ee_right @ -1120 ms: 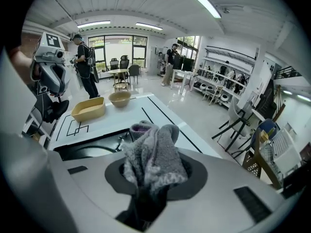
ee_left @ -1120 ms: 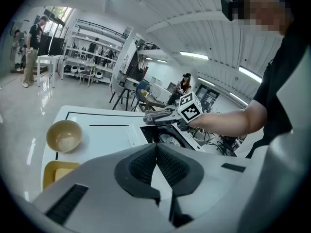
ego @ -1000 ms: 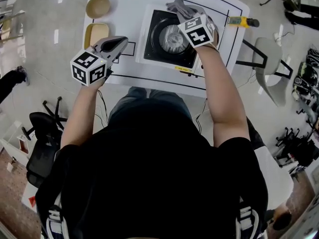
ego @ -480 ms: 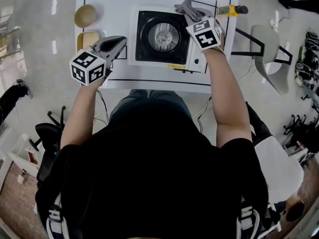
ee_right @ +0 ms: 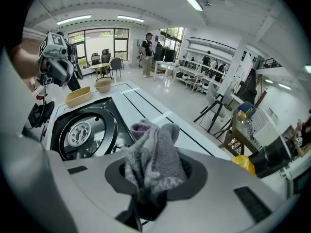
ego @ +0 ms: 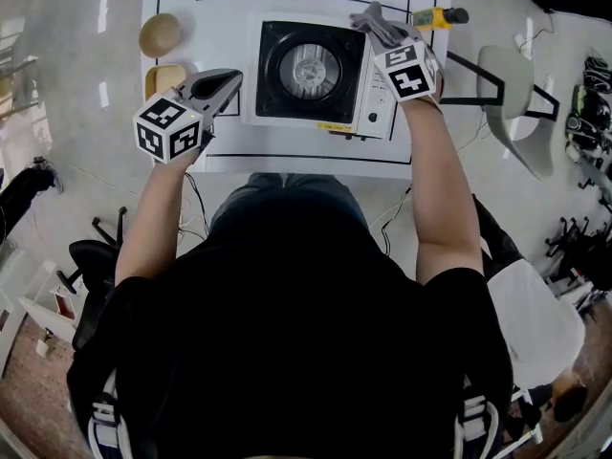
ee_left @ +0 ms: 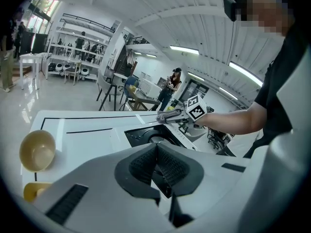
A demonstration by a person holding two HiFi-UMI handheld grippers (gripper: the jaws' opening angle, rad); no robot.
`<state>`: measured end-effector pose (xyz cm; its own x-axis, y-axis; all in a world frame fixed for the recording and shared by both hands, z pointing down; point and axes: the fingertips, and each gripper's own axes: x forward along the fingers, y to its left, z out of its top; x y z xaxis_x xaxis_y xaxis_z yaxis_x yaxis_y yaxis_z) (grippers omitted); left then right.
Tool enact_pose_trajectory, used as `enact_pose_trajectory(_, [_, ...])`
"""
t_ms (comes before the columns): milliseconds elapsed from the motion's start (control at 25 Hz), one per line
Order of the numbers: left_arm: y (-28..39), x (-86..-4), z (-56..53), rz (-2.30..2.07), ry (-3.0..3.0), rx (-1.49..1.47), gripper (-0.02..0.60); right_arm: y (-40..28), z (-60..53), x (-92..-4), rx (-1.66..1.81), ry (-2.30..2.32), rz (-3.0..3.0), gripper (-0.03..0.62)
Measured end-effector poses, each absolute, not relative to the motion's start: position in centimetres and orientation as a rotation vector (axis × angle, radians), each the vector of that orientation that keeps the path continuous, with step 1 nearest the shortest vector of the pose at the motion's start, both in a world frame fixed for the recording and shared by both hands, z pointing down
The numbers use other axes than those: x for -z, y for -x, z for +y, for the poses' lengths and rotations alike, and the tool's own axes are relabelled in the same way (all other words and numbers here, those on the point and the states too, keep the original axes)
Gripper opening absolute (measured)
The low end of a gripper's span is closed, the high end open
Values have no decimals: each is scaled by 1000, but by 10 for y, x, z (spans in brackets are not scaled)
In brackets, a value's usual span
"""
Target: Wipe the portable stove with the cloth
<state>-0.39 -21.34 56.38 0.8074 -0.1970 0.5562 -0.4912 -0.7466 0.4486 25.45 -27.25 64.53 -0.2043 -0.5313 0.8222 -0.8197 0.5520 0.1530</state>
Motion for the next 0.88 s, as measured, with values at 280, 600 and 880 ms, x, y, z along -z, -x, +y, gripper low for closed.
enact_pose_trajectory(280, [2,-564,-209,-515,-2390,-643,21,-285,-274,-627,-336,-1186,-1825,114])
enact_pose_trajectory(600, [-2,-565,-196,-503,-2393,-635,21,-284,-258,-640,-51,-973,-1638,114])
enact_pose_trajectory(880, [5,-562,-179,-513,-2389,-600,21,-270,-209,-651,-90,-858,-1632,114])
